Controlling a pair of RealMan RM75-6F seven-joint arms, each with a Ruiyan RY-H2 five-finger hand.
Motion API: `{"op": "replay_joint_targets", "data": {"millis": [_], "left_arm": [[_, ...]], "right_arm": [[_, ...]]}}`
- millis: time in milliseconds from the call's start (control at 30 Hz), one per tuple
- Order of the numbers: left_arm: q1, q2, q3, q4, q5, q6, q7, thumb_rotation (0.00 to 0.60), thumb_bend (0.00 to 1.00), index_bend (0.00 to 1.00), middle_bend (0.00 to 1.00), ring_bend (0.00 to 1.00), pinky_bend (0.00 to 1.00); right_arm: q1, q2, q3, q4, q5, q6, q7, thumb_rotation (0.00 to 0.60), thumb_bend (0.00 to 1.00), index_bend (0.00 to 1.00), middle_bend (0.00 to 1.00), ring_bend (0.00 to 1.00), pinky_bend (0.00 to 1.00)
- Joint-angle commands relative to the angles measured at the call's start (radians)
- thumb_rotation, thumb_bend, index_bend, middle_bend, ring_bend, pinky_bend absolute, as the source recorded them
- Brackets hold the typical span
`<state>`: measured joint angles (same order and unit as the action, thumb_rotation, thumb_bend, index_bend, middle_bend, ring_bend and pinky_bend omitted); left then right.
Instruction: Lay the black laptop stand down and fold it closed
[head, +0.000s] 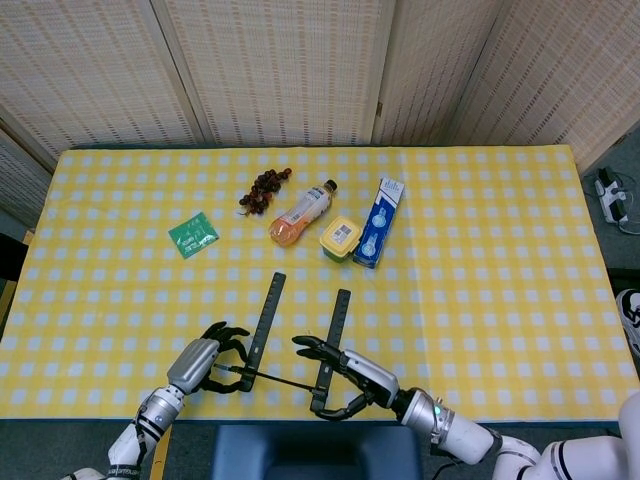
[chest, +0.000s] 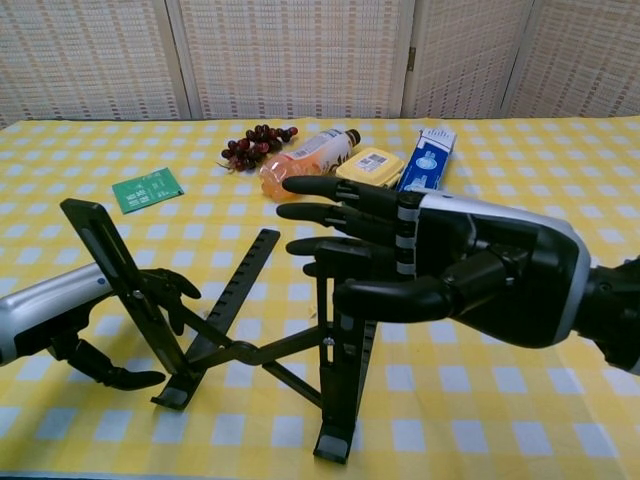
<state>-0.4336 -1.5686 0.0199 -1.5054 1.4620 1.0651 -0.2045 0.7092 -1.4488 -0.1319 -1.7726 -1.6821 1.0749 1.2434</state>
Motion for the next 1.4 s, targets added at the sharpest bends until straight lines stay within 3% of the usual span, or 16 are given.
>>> {"op": "replay_joint_targets", "data": {"millis": [33, 400, 1400], "left_arm": [[0.001, -0.002, 0.001, -0.001, -0.001, 0.000, -0.005, 0.600, 0.27, 0.53, 0.25, 0.20, 0.09], [0.004, -0.024, 0.007, 0.005, 0.001, -0.003, -0.026, 0.600, 0.35, 0.55, 0.26, 0.20, 0.09], [0.023, -0.041, 0.000, 0.019, -0.011, 0.021, -0.014, 0.600, 0.39, 0.59, 0.28, 0.21, 0.09]], "right_arm": [[-0.002, -0.001, 0.001, 0.003, 0.002, 0.000, 0.003, 0.600, 0.27, 0.00, 0.02, 0.06, 0.00], [-0.011, -0.008, -0.001, 0.014, 0.010, -0.008, 0.007, 0.600, 0.27, 0.00, 0.02, 0.06, 0.00], [-0.022, -0.012, -0.011, 0.031, -0.010, -0.003, 0.027, 0.600, 0.27, 0.00, 0.02, 0.06, 0.00]]}}
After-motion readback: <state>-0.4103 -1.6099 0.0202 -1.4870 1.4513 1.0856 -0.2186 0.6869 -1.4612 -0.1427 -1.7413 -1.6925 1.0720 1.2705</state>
